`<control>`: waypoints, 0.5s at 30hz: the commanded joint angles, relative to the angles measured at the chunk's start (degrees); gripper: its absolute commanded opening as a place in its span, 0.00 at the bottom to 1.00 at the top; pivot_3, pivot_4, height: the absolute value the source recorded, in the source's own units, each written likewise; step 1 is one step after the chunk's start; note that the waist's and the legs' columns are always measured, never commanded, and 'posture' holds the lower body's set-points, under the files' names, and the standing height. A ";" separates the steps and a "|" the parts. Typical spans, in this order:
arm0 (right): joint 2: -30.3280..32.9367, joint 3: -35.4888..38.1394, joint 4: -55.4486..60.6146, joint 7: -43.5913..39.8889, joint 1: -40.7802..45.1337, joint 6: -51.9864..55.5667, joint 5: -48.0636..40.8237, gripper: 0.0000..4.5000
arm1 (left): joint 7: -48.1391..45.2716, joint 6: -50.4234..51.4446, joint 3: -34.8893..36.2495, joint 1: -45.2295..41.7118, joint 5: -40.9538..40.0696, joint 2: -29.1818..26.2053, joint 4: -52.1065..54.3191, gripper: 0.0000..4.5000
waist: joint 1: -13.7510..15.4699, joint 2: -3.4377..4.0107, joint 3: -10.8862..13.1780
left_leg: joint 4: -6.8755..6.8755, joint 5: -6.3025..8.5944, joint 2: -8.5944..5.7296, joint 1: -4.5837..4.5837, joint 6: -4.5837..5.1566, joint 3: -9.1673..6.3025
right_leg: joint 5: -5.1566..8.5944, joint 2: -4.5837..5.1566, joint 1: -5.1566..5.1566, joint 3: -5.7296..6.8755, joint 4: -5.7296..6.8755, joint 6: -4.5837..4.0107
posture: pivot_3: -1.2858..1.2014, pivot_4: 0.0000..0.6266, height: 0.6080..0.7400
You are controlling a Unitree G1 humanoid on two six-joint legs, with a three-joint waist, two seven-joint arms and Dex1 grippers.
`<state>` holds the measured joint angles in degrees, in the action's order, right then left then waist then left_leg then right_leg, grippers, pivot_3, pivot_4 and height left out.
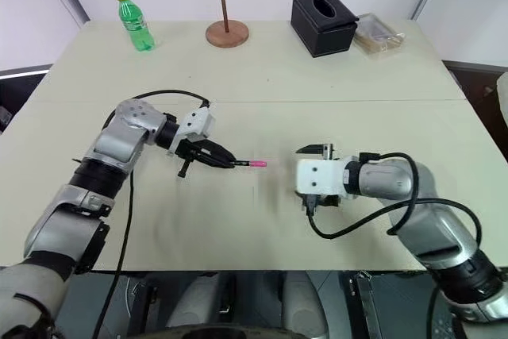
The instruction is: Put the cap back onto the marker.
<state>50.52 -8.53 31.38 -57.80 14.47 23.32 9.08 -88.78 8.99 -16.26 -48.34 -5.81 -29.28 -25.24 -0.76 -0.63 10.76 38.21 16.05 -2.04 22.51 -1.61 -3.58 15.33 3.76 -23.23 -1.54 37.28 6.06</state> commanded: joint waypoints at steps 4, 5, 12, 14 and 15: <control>-1.69 5.40 4.70 3.21 -1.90 4.35 -3.81 0.98 | 11.85 7.69 5.51 2.33 -2.13 1.05 7.43 0.12 | 0.14 0.00 0.00 | 0.01 0.00 0.02 0.00 0.00 -0.02 | 0.00 0.03 0.01 0.00 0.00 0.00 | 0.52 0.24 1.00; -1.80 5.41 5.21 3.54 -2.09 4.82 -4.01 0.98 | 15.37 10.25 6.62 2.87 -2.18 1.70 8.54 0.12 | 0.13 0.00 0.00 | 0.01 0.00 0.02 0.00 0.00 -0.03 | 0.00 0.05 0.02 0.00 0.01 0.00 | 0.52 0.24 1.00; -2.75 4.79 7.81 5.96 -3.13 7.81 -4.81 0.98 | 35.48 32.62 14.84 11.20 -4.74 4.29 23.73 0.12 | -0.21 0.00 0.00 | 0.00 0.00 0.04 -0.01 0.00 -0.05 | 0.00 0.01 -0.02 -0.01 0.03 0.01 | 0.52 0.24 1.00; -2.83 4.31 8.10 6.29 -3.25 8.01 -4.95 0.98 | 41.27 41.02 17.51 15.19 -5.79 5.44 30.98 0.12 | -0.06 0.00 0.00 | 0.00 0.00 0.06 -0.01 0.00 -0.05 | 0.00 0.02 -0.02 -0.01 0.03 0.00 | 0.52 0.24 1.00; -2.82 4.10 8.14 6.38 -3.26 8.01 -5.07 0.98 | 44.08 45.27 19.02 16.78 -6.48 6.37 34.20 0.12 | -0.03 0.00 0.00 | 0.00 0.00 0.06 -0.01 0.00 -0.05 | 0.00 0.04 -0.01 -0.01 0.03 0.00 | 0.52 0.24 1.00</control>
<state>47.75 -4.76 37.04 -52.00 10.95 31.57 4.61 -48.65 48.83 0.19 -32.12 -10.75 -23.50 3.53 -0.79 -0.63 10.76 38.21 16.05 -1.99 22.50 -1.62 -3.63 15.33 3.81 -23.23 -1.57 37.30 6.07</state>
